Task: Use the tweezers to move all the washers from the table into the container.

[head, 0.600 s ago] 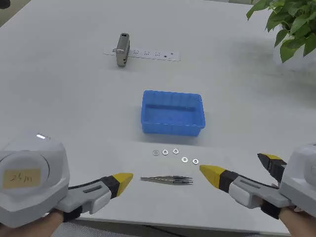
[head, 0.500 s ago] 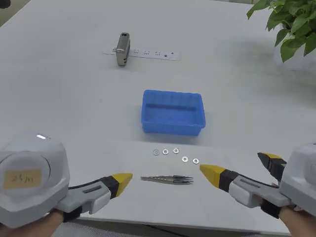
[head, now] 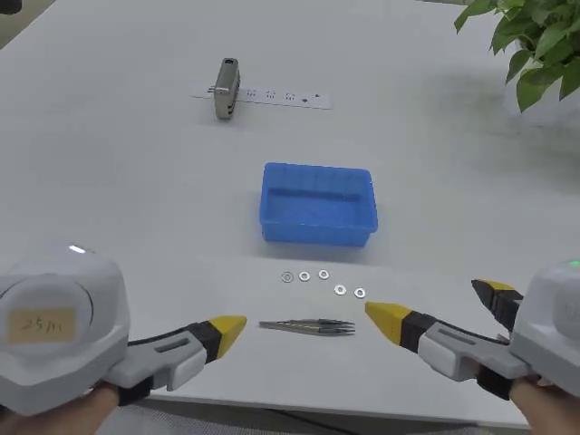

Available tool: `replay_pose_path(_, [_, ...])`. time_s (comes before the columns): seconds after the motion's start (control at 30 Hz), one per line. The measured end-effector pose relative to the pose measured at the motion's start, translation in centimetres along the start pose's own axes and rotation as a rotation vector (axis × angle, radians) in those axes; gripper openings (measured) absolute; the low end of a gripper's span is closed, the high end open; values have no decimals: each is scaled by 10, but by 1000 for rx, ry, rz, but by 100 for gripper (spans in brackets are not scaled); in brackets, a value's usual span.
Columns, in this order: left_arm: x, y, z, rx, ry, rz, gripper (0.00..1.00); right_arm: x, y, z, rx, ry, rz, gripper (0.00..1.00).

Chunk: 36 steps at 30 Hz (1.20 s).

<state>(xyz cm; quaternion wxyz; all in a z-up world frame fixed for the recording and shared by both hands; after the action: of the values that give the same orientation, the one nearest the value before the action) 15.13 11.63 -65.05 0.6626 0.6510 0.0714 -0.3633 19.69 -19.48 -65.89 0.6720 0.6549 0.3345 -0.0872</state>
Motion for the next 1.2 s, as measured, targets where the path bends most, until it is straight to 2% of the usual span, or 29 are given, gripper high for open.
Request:
replay_pose_path(0.17, [1,-1,0,2,-4,-11,99,-1,0,1,9,-3,4,86])
replay_pose_path(0.23, [0,0,0,-1,-4,8,99,0,0,1,5,-4,2,86])
replay_pose_path(0.33, [2,1,0,-6,-9,7,99,1,0,1,5,-3,-3,86])
replay_pose_path(0.47, [5,-1,1,5,-10,-13,99,3,1,-1,-1,2,-7,86])
replay_pose_path(0.57, [9,-5,3,-10,-29,-25,99,5,1,-2,-9,6,-13,86])
replay_pose_path(0.73, [17,-8,3,-2,-27,-36,99,11,-3,-4,-20,11,-47,86])
replay_pose_path(0.8, [19,-9,1,-7,-35,-53,94,12,-3,-5,-20,17,-48,86])
replay_pose_path(0.87, [21,-8,-2,-3,-26,-49,90,14,-3,-6,-19,20,-48,87])
replay_pose_path(1.0, [29,-7,-6,8,-57,-74,94,18,-1,-7,-32,14,-43,87])
replay_pose_path(1.2, [44,-5,-7,56,-104,-112,95,29,-4,-6,-42,10,-74,87])
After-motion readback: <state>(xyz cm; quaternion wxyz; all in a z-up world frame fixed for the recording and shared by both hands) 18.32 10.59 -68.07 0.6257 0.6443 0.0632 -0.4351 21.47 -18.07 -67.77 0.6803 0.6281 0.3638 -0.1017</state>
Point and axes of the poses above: the centre of the closed fingertips' face, and the gripper's own axes: x roughly forward along the fingers, z roughly to its right, y roughly out of its top, the point moved 10 cm from there along -x, roughly backward along the fingers, and after that the axes turned 10 degrees about -y, right-handed, at the moved point
